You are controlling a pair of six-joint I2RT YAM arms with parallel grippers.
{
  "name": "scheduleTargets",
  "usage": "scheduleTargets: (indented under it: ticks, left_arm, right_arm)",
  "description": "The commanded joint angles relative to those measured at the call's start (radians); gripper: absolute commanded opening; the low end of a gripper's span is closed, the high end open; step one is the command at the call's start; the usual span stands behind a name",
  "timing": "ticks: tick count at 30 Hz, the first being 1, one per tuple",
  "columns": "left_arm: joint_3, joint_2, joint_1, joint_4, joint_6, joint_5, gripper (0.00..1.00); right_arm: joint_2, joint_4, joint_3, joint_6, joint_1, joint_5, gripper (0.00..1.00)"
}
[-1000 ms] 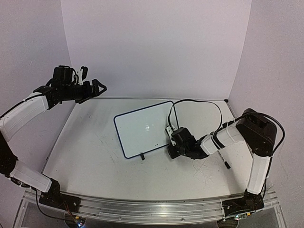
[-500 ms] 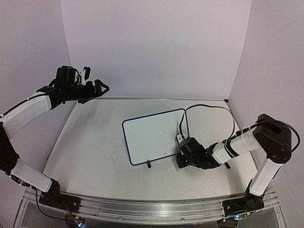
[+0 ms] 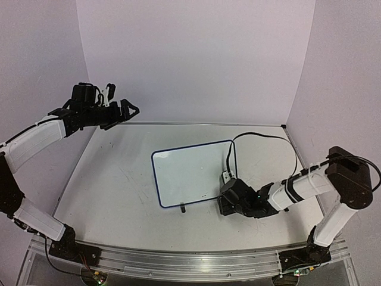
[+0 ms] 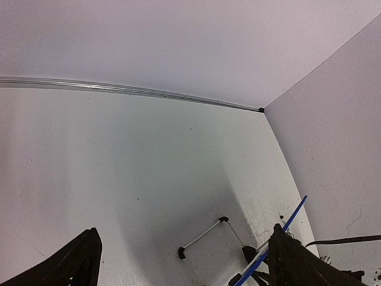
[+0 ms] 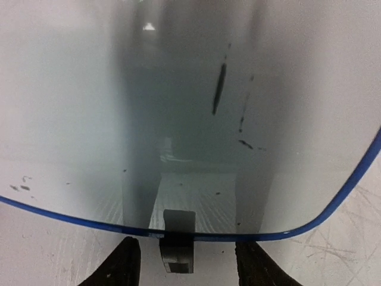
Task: Write a sentence on the whiteboard
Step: Move the whiteboard to the center of the board, then adjust the whiteboard at the center of the board.
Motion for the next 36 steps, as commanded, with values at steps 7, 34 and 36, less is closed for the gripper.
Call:
scheduleTargets:
  ticks: [7,34,36]
  left_arm:
    - [-0.182,-0.115,-0.021,0.009,-0.007,0.029,0.93]
    - [-0.421,-0.102,-0.565,-0.265,-0.339,-0.655,0.89]
    - [-0.403,-0.067,-0.540,-0.265,-0.316,-0.635,0.90]
  right_arm:
    - [-0.333,-0.125,0.011,-0.047,-0.046,-0.025,0.75]
    - [-0.455,-0.515,0.251,-0.102,-0.513,0.066,0.98]
    - [-0.460,-0.514,0.245,-0.100,-0.512,0.078,0.98]
